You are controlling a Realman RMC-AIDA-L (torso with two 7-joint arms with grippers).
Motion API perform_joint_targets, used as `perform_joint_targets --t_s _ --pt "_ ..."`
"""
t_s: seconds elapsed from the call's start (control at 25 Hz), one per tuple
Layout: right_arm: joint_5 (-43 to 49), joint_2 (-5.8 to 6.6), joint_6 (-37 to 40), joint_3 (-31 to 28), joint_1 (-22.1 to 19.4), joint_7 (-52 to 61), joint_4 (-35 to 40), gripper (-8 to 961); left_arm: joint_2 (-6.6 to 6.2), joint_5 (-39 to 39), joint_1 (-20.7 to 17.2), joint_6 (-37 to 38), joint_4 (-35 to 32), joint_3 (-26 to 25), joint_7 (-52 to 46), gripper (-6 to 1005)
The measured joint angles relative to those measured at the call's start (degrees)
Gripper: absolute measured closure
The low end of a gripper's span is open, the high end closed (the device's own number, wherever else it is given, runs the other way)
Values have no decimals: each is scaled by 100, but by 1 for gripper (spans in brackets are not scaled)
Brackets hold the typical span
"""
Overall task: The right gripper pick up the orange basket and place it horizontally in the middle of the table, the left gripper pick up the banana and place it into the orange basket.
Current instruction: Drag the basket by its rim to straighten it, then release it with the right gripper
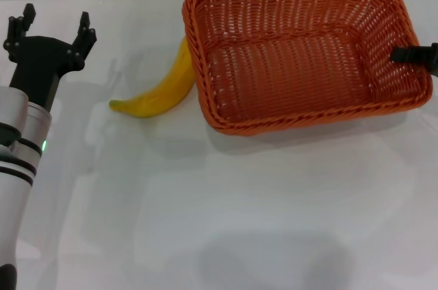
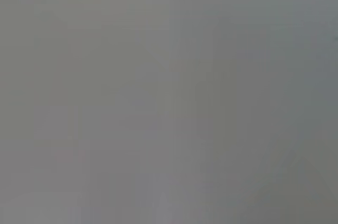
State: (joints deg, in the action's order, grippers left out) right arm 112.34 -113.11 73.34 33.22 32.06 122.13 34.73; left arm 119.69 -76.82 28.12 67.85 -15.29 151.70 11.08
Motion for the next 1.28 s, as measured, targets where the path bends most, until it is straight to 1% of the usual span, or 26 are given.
perform_joint_targets --t_s 0.44,1.08,1.28 --pt "-161 -75 -89 9 -110 -154 10 791 1 15 -26 0 -19 1 0 142" --pt "-289 -135 -11 74 -110 -268 4 792 1 35 -27 0 -16 18 0 144" --pt "-454 -139 107 83 -113 -367 -15 705 1 35 -27 0 -9 24 0 144"
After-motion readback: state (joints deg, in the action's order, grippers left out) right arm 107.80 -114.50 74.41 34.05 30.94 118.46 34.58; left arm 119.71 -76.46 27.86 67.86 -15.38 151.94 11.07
